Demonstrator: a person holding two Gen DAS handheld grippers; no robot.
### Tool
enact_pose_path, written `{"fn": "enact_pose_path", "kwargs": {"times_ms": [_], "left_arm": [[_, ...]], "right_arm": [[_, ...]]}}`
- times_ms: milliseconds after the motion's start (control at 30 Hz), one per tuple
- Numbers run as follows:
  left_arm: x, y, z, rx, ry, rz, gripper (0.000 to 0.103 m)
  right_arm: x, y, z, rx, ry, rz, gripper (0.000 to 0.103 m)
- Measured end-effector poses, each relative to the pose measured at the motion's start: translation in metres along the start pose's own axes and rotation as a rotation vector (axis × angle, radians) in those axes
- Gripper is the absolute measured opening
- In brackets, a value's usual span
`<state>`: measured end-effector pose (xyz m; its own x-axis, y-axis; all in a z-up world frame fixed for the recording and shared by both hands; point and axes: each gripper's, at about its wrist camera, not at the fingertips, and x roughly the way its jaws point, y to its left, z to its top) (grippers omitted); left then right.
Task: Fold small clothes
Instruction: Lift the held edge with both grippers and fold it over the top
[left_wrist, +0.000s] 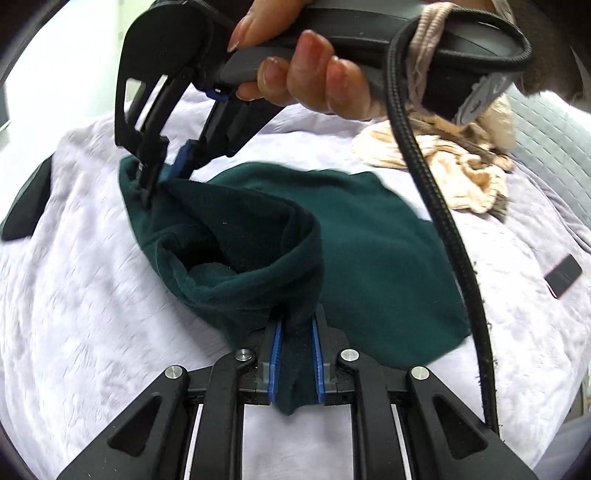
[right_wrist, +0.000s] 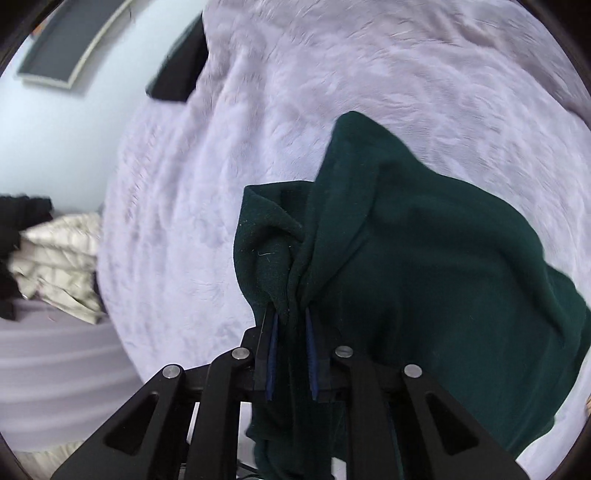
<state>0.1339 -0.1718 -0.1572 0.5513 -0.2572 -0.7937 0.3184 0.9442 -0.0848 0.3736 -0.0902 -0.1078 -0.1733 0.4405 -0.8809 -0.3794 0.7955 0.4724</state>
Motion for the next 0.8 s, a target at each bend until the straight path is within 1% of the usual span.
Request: {"fn": "enact_pose_path", "kwargs": {"times_ms": [67,133,200,267,333,367,433,467,500,533,567,600,633,700,733,800], "left_arm": [[-0.002,-0.021,0.008,0.043,-0.008,-0.027,0.016],[-0.001,-0.043,0.016,0.092,-0.014,-0.059,0.016],[0.002,-0.07,0.025,0.146,-0.018,-0.088,0.016],[0.009,-0.097,0.029,0.191,0.001,-0.119,0.016],[0.016,-0.116,0.026,0.2,0.044,-0.139,0.016],[0.017,-0.119,0.025,0.184,0.066,-0.15,0.016],[0.018,-0.116,0.021,0.135,0.106,-0.155,0.016],[0.018,-0.109,0.019,0.106,0.129,-0.145,0.016],[0.018,-0.1,0.017,0.08,0.145,-0.128,0.016],[0.017,-0.088,0.015,0.049,0.164,-0.099,0.016],[0.017,-0.073,0.01,0.01,0.189,-0.058,0.016],[0.017,-0.061,0.005,-0.032,0.206,-0.023,0.016],[0.013,-0.039,0.0,-0.106,0.219,0.012,0.016],[0.006,-0.007,-0.009,-0.234,0.223,0.043,0.016],[0.002,0.013,-0.016,-0.321,0.228,0.054,0.016],[-0.004,0.055,-0.034,-0.519,0.24,0.05,0.016]], "right_arm": [[-0.025,-0.018,-0.015,0.04,-0.062,0.06,0.014],[-0.049,-0.042,-0.028,0.08,-0.123,0.116,0.008],[-0.067,-0.062,-0.047,0.131,-0.196,0.189,0.006],[-0.09,-0.093,-0.066,0.183,-0.246,0.208,0.007],[-0.095,-0.121,-0.084,0.213,-0.249,0.203,0.007],[-0.093,-0.132,-0.093,0.223,-0.238,0.202,0.011],[-0.094,-0.144,-0.112,0.222,-0.228,0.171,0.013],[-0.09,-0.145,-0.116,0.223,-0.219,0.164,0.023],[-0.086,-0.146,-0.119,0.221,-0.212,0.169,0.05],[-0.079,-0.142,-0.116,0.213,-0.203,0.169,0.068],[-0.07,-0.133,-0.11,0.195,-0.188,0.159,0.089],[-0.066,-0.124,-0.106,0.168,-0.178,0.153,0.09],[-0.062,-0.108,-0.099,0.122,-0.162,0.152,0.09],[-0.048,-0.077,-0.08,0.058,-0.126,0.124,0.09],[-0.043,-0.066,-0.076,0.04,-0.11,0.103,0.09],[-0.02,-0.031,-0.055,-0.01,-0.062,0.024,0.09]]}}
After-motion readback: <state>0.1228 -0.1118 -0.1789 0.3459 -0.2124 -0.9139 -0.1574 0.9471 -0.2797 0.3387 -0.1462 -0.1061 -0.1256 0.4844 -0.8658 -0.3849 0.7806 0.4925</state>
